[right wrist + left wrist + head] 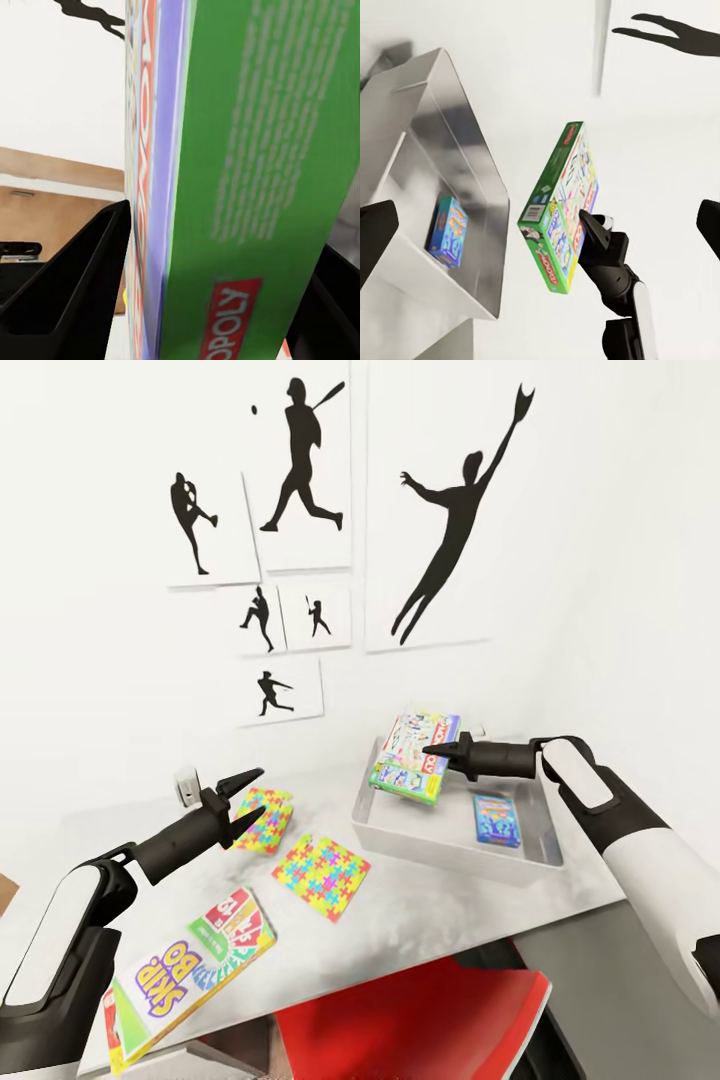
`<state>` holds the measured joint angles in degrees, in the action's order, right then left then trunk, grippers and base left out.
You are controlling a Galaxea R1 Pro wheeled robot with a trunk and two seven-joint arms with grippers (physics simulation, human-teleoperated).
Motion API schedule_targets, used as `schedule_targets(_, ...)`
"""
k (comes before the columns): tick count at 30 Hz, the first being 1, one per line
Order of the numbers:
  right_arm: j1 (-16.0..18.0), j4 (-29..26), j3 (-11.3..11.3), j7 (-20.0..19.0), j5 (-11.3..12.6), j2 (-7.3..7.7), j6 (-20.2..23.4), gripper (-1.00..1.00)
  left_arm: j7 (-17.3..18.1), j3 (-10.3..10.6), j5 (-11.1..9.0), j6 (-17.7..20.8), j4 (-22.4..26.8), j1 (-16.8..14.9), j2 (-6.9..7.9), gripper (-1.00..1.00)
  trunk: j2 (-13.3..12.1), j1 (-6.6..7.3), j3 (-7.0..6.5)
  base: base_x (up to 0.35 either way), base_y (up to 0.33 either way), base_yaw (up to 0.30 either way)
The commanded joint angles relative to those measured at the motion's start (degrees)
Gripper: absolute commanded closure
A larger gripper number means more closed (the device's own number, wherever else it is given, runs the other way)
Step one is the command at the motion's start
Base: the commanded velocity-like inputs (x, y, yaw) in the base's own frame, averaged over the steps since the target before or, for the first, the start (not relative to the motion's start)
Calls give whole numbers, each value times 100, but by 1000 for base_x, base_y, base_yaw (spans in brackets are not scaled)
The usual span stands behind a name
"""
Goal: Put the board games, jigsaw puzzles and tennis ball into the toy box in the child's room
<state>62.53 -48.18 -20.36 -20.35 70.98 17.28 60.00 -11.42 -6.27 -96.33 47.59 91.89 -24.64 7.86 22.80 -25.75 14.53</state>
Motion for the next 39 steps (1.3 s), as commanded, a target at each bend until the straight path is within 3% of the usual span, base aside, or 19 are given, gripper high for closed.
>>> schedule_targets(1, 8, 2, -15, -57, -40, 5, 0, 100, -57, -6, -62, 20, 5, -5, 0, -100, 12, -3, 21, 0, 0, 0)
schedule_targets(28, 403, 19, -86, -118, -59, 319, 0, 100, -53, -6, -62, 22, 5, -5, 24, -100, 12, -3, 272, 0, 0, 0)
schedule_targets(39, 507, 24, -697, -755, -108, 500, 0, 100, -53, -6, -62, 22, 5, -5, 25, -100, 12, -3, 374, 0, 0, 0)
